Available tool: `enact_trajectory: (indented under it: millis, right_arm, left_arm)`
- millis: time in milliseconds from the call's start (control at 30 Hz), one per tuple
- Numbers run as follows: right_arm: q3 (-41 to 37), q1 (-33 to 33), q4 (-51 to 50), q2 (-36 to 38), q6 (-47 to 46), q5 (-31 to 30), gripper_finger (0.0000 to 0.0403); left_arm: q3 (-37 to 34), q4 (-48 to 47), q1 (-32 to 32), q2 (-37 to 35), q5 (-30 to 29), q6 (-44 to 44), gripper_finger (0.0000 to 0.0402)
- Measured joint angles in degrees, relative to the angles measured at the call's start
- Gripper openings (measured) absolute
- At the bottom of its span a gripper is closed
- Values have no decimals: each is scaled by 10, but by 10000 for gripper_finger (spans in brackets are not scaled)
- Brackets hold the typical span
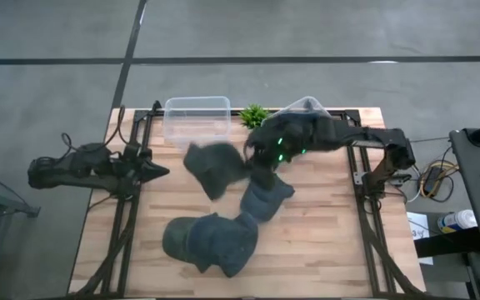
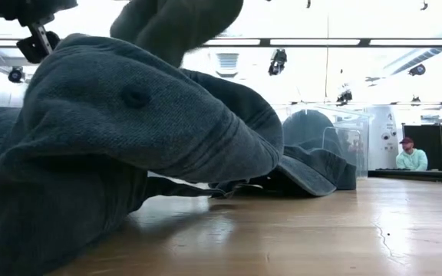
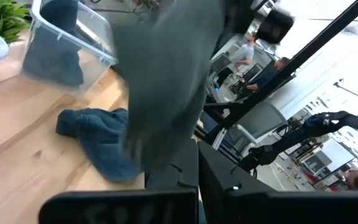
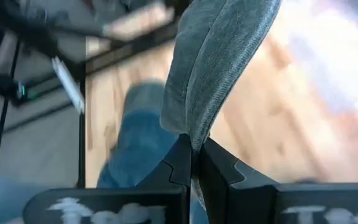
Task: Pick & Place hat
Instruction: Put the top black cap into the left transparent bin
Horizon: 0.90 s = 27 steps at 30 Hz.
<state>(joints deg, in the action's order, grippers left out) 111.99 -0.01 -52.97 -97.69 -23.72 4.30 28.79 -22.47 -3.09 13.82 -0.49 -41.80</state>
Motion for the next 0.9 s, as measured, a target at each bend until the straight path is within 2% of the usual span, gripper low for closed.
enact_trajectory:
  millis: [333,533,667,833,900]
  right_arm:
    - [146,-101,-75,-23,10,-16,11]
    - [227,-128,-123,-74,15,-9,11]
    - [223,-137,-113,-77,19,22,11]
    - [227,-137,-132,-76,43,27,11]
    - [227,-137,-134,-73,52,52,11]
  left_arm:
    - [-20,-8,0,6,0,0,0]
    - [-29,-8,0,6,0,0,0]
    - [-30,-6,0,7,0,-12,0]
    - [-30,-5,0,7,0,-33,0]
    - [-30,-3,0,7,0,-33,0]
